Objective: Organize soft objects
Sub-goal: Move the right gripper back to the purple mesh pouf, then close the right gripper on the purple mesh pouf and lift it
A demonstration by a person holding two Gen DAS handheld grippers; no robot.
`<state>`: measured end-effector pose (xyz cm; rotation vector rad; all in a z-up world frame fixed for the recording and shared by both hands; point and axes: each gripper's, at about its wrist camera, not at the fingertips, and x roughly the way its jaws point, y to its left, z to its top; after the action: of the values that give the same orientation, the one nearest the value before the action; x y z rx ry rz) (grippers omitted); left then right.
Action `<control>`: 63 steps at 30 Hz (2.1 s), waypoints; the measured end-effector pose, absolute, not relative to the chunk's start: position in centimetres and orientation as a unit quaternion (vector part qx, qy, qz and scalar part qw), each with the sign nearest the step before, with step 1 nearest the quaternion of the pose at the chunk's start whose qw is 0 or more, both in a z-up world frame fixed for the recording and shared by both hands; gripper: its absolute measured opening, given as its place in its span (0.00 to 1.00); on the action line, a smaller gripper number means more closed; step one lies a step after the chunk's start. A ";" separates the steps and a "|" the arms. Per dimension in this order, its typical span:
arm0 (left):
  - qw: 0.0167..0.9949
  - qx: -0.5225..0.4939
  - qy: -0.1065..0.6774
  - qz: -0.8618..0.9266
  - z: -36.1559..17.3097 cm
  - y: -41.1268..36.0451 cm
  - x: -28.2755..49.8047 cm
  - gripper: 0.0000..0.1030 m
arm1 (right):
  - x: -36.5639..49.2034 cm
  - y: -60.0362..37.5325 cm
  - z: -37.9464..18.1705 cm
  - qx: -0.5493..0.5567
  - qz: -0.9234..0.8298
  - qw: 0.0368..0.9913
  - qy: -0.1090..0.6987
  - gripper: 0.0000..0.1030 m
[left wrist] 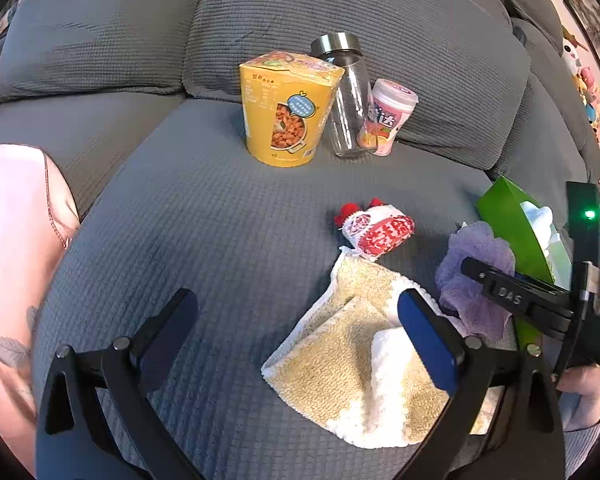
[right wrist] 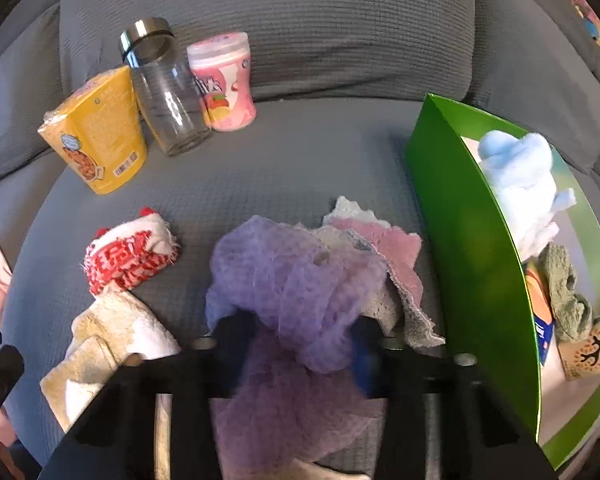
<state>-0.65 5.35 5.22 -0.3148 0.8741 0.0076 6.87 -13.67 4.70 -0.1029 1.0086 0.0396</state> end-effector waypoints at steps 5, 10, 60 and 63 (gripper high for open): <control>0.892 -0.157 0.425 0.006 5.1 5.5 -0.7 0.96 | 5.1 -13.0 7.8 -0.036 0.065 0.894 0.441 0.22; 0.890 -0.155 0.429 0.010 4.9 6.0 -0.3 0.96 | 3.0 -12.8 11.6 0.044 0.154 0.903 0.398 0.22; 0.876 -0.212 0.399 -0.168 6.1 2.2 -1.0 0.35 | 3.5 -8.1 6.3 0.132 0.293 0.804 0.500 0.36; 0.888 -0.211 0.368 -0.176 7.2 2.5 -1.6 0.36 | 2.6 -8.0 8.0 0.128 0.300 0.820 0.470 0.36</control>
<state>-1.57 2.49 7.21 -0.4378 0.7654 -0.3655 2.59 -8.05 7.99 0.2729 1.0014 0.6394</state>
